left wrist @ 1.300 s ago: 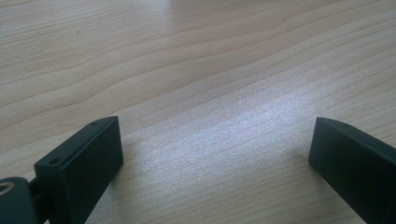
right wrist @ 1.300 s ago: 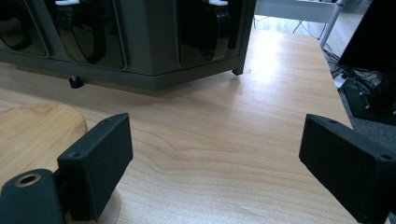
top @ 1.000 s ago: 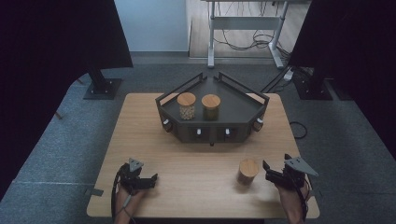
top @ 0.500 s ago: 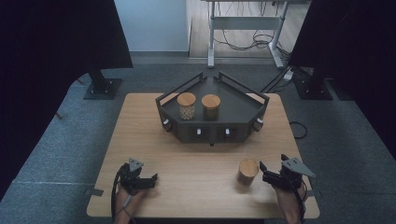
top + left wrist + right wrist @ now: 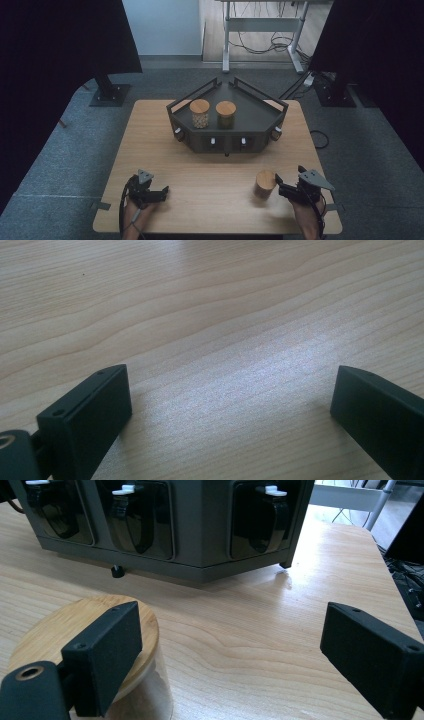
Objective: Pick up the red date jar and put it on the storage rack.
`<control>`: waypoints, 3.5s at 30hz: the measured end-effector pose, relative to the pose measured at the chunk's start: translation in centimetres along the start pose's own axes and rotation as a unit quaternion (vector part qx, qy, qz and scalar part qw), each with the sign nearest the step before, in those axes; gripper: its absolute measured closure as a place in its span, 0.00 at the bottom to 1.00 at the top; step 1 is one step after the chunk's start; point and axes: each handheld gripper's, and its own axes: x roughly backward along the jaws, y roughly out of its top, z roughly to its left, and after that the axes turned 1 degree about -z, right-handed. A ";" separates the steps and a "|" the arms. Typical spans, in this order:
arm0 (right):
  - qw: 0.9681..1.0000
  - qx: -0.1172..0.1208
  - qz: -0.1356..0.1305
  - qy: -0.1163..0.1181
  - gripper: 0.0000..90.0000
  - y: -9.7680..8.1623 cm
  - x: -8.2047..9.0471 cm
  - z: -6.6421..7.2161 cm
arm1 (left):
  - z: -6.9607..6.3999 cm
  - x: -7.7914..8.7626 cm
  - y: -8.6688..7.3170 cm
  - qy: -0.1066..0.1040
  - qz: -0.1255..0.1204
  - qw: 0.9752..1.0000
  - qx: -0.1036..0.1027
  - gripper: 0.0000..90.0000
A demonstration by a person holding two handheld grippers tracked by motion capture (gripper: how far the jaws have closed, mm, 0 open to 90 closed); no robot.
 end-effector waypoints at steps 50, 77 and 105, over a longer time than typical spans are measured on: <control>0.998 0.017 0.002 0.053 0.10 0.0 -0.9 4.0 | 0.0 0.0 0.0 -0.002 0.000 1.000 -0.002 0.03; 0.997 0.026 0.018 0.067 0.10 -0.8 -1.5 5.3 | 0.0 0.0 0.0 -0.002 0.000 1.000 -0.002 0.03; 0.997 0.014 0.047 0.067 0.26 -1.6 -2.1 5.3 | 0.0 0.0 0.0 -0.003 0.000 1.000 -0.003 0.03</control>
